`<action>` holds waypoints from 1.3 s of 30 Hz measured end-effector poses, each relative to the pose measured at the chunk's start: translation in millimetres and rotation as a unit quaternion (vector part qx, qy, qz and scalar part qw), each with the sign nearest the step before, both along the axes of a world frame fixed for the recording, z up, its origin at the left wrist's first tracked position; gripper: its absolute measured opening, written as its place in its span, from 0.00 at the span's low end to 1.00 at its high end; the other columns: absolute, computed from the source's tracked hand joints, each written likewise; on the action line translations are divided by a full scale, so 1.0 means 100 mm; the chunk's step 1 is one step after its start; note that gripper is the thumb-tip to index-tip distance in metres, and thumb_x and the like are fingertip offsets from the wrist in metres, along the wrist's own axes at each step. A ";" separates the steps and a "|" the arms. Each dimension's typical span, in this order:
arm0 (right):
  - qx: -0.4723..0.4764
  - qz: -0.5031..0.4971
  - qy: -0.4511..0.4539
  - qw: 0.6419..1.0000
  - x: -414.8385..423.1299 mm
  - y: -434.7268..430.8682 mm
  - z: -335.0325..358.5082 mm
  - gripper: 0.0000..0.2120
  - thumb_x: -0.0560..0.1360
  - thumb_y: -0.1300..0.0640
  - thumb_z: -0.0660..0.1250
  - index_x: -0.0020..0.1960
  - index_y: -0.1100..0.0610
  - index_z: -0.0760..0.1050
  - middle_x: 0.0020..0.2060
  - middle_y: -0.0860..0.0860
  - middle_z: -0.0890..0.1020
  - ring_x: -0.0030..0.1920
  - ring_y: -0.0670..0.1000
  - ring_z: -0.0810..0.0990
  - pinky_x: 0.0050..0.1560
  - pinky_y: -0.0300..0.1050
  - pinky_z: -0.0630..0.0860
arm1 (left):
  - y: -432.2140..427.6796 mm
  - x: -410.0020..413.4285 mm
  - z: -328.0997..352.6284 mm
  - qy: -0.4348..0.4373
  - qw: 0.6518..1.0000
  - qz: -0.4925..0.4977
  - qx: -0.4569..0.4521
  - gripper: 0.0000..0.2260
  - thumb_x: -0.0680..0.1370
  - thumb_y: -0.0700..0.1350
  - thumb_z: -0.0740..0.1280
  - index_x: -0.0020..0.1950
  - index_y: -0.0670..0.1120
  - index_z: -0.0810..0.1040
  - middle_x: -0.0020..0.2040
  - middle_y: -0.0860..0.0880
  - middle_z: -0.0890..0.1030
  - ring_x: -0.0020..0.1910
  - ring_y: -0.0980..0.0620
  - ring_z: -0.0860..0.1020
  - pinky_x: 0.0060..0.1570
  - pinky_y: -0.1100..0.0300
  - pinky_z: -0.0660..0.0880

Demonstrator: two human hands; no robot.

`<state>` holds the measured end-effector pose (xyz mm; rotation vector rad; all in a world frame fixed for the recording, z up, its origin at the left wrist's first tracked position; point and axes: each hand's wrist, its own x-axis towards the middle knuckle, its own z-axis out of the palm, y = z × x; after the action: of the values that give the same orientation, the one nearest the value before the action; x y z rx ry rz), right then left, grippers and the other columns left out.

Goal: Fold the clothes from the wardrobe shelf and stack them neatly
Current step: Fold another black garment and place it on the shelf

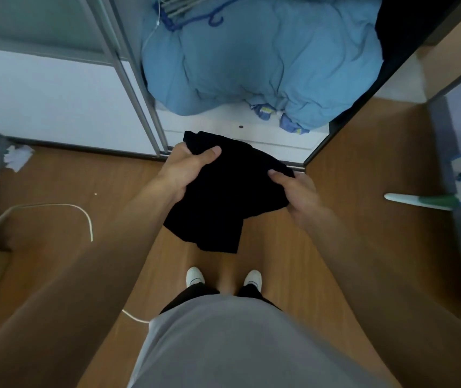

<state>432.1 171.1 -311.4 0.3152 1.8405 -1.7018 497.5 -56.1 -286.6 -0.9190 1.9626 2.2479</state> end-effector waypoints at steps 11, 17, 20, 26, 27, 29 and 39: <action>0.140 0.253 0.110 0.951 -0.14 -0.31 0.29 0.15 0.69 0.48 0.79 0.53 0.45 0.80 0.45 0.36 0.83 0.45 0.36 0.82 0.44 0.28 0.76 | -0.46 -0.06 -0.10 0.008 0.969 -0.114 -0.218 0.16 0.81 0.39 0.66 0.64 0.56 0.78 0.64 0.55 0.78 0.65 0.55 0.76 0.66 0.62 0.71; 0.343 0.381 0.247 0.822 -0.23 -0.67 0.30 0.07 0.74 0.54 0.74 0.45 0.57 0.81 0.40 0.51 0.82 0.44 0.53 0.82 0.42 0.45 0.76 | -0.77 -0.22 0.04 0.007 0.960 -0.179 -0.213 0.13 0.78 0.49 0.70 0.62 0.58 0.79 0.57 0.57 0.80 0.58 0.57 0.78 0.60 0.61 0.75; 0.322 0.379 0.298 0.815 -0.41 -0.76 0.50 0.05 0.77 0.56 0.70 0.45 0.56 0.81 0.41 0.52 0.82 0.47 0.55 0.81 0.49 0.52 0.78 | -1.02 -0.29 0.13 -0.017 0.923 -0.259 -0.283 0.25 0.67 0.63 0.77 0.61 0.60 0.75 0.55 0.62 0.78 0.54 0.62 0.77 0.49 0.66 0.72; 0.365 0.453 0.351 0.734 -0.80 -1.01 0.90 0.11 0.78 0.49 0.67 0.58 0.53 0.80 0.52 0.48 0.74 0.56 0.50 0.73 0.57 0.53 0.72 | -1.28 -0.67 0.25 -0.088 0.771 -0.401 -0.487 0.49 0.56 0.72 0.76 0.72 0.58 0.66 0.76 0.53 0.59 0.75 0.49 0.58 0.70 0.53 0.60; 0.375 0.473 0.356 0.713 -0.84 -1.07 0.95 0.11 0.78 0.50 0.67 0.57 0.53 0.80 0.53 0.50 0.74 0.57 0.50 0.72 0.57 0.54 0.72 | -1.23 -0.75 0.27 -0.051 0.771 -0.427 -0.469 0.50 0.57 0.71 0.77 0.75 0.58 0.63 0.79 0.55 0.56 0.77 0.52 0.55 0.72 0.55 0.56; 0.390 0.496 0.358 0.688 -0.91 -1.19 1.01 0.09 0.78 0.50 0.67 0.54 0.54 0.80 0.56 0.51 0.74 0.60 0.51 0.72 0.57 0.54 0.73 | -1.05 -0.89 0.30 -0.010 0.783 -0.473 -0.404 0.47 0.62 0.67 0.78 0.76 0.56 0.63 0.76 0.54 0.65 0.72 0.56 0.64 0.70 0.58 0.61; 0.263 0.069 0.426 0.863 -1.17 -1.17 1.01 0.09 0.78 0.61 0.65 0.52 0.53 0.82 0.49 0.47 0.83 0.49 0.48 0.81 0.52 0.44 0.77 | -0.88 -1.50 0.19 0.057 0.888 -0.266 -0.370 0.20 0.77 0.44 0.70 0.29 0.51 0.65 0.29 0.52 0.71 0.34 0.45 0.75 0.37 0.56 0.66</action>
<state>314.6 53.9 -210.0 -0.4433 2.8835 -1.2766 347.6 -144.4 -267.8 -0.1717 2.7428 1.2800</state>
